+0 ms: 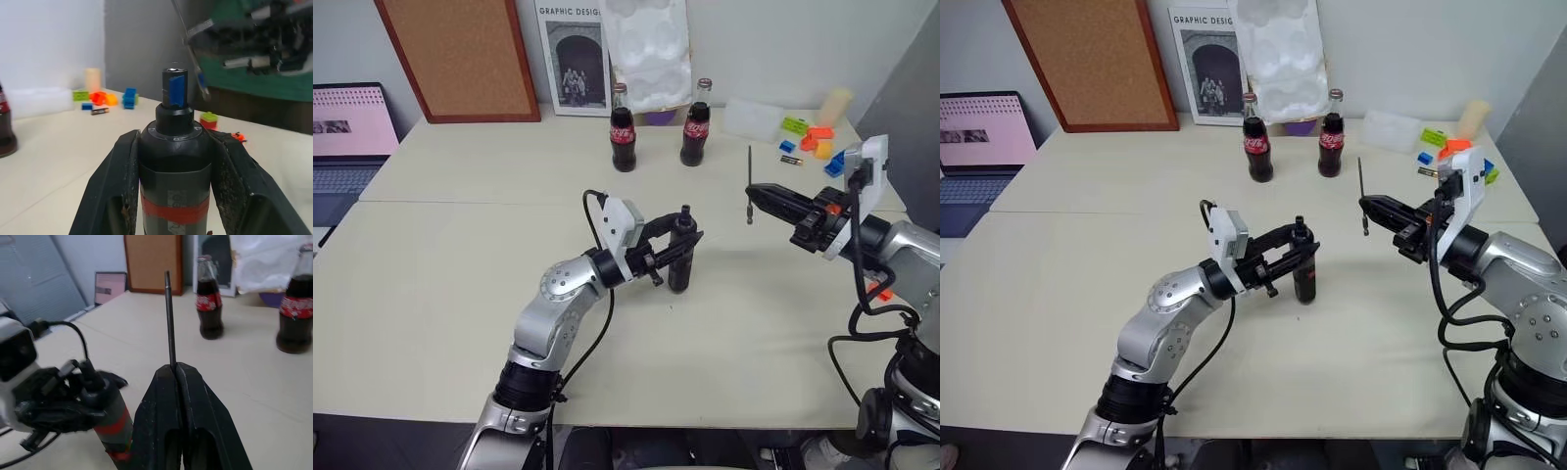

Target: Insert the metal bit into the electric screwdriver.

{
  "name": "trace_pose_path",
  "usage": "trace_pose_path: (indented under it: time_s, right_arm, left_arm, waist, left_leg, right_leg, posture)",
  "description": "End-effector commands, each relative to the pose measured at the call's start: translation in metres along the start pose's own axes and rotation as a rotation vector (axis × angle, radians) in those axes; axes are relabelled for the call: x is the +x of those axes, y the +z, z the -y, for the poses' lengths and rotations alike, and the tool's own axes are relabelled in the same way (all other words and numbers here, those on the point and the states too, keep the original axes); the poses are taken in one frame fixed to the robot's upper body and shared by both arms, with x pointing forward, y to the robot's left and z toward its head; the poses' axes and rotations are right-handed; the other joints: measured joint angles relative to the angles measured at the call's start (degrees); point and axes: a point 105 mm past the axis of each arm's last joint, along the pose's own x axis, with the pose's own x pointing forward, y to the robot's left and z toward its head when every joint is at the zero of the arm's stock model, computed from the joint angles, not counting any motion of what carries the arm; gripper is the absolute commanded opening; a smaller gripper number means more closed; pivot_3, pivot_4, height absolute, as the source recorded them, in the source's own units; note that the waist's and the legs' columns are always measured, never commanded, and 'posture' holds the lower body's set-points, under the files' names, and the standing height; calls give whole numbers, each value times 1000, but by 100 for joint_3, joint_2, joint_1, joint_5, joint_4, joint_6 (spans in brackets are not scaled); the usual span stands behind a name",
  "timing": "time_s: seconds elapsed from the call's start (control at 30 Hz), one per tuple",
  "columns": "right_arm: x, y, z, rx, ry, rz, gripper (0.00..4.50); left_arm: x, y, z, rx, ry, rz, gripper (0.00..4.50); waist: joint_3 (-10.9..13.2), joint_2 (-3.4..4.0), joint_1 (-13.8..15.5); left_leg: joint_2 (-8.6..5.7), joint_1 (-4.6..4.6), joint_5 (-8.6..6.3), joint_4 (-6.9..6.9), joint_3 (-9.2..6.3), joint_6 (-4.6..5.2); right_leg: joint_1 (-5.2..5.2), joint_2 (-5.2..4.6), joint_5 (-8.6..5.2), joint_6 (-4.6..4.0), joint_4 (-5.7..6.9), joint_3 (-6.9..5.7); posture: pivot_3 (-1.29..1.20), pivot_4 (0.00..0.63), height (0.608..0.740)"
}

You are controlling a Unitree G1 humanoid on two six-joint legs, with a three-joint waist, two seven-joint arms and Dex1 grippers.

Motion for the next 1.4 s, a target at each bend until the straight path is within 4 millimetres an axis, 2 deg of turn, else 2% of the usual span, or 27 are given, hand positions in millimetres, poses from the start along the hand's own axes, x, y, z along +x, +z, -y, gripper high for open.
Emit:
trace_pose_path:
  time_s: [0.03, 0.17, 0.47, 0.8, 1.4]
  right_arm:
    - [1, 19, -25, -69, 131, 143, 0]
    - [6, 16, -37, -115, 197, 167, 0]
    - [21, 5, -56, -164, 330, 198, 0]
    - [27, 0, -64, -172, 359, 258, 0]
    - [34, -17, -70, -161, 365, 255, 0]
  left_arm:
    - [-1, 15, 12, 35, -104, 43, 1657]
    - [-7, 6, 16, 76, -154, 7, 1657]
    - [-14, -2, 9, 107, -131, -20, 1657]
    - [-31, -4, 6, 113, -78, -50, 1657]
    - [-28, -5, 9, 109, -93, -52, 1656]
  waist:
    - [2, 3, 0]
    - [2, 3, 4]
    - [2, 3, 6]
    - [2, 4, -1]
    - [2, 4, -1]
  left_leg:
    - [0, 1, 0, 0, 0, 0]
    - [0, -2, 0, 0, 0, 0]
    - [1, 2, 0, 1, 1, 0]
    - [3, 6, 0, 1, 1, 0]
    - [3, 7, 0, 0, 1, 0]
  right_leg:
    - [0, 0, 0, 0, 1, 0]
    - [0, -1, -1, 1, -3, 0]
    - [0, -1, -4, 6, 0, 1]
    - [0, 0, -6, 9, 2, 1]
    - [1, 0, -9, 12, 4, 1]
  posture:
    - [0, 150, 740]
    - [0, 150, 740]
    - [0, 150, 740]
    - [0, 150, 740]
    - [0, 150, 740]
